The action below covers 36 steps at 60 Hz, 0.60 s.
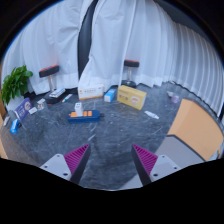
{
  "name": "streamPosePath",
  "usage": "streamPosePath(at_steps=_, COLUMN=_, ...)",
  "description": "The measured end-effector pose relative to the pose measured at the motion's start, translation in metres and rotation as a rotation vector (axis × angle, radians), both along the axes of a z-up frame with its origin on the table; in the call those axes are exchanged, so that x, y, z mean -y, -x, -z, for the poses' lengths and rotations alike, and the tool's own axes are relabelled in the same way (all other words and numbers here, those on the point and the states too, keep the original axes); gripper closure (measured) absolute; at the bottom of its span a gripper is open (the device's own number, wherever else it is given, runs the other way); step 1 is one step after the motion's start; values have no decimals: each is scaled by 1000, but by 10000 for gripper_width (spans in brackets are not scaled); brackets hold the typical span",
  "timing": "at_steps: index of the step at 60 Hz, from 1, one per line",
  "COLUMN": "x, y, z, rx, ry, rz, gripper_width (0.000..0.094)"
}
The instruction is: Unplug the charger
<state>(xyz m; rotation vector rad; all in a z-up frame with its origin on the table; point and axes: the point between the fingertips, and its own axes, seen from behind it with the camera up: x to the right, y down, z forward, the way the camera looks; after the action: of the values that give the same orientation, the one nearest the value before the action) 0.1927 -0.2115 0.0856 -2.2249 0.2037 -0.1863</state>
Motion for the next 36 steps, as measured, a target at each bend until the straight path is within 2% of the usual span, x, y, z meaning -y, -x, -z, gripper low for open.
streamPosePath(at_steps=14, x=-126, y=84, z=32, rx=-35, ry=-102, rz=-109, gripper_width=82)
streamPosePath(at_steps=26, x=-228, y=100, z=41, rx=-29, ry=-150, rz=-133, gripper_width=100)
streamPosePath(at_steps=28, x=-240, y=102, z=45, rx=-22, ry=-149, rz=-141, gripper_width=132)
streamPosePath(at_steps=31, x=-255, y=104, z=51, rx=-17, ry=-151, rz=-151, gripper_width=232)
streamPosePath(at_steps=36, x=-269, y=105, z=63, rx=-4, ry=-138, rz=-151, gripper_width=482)
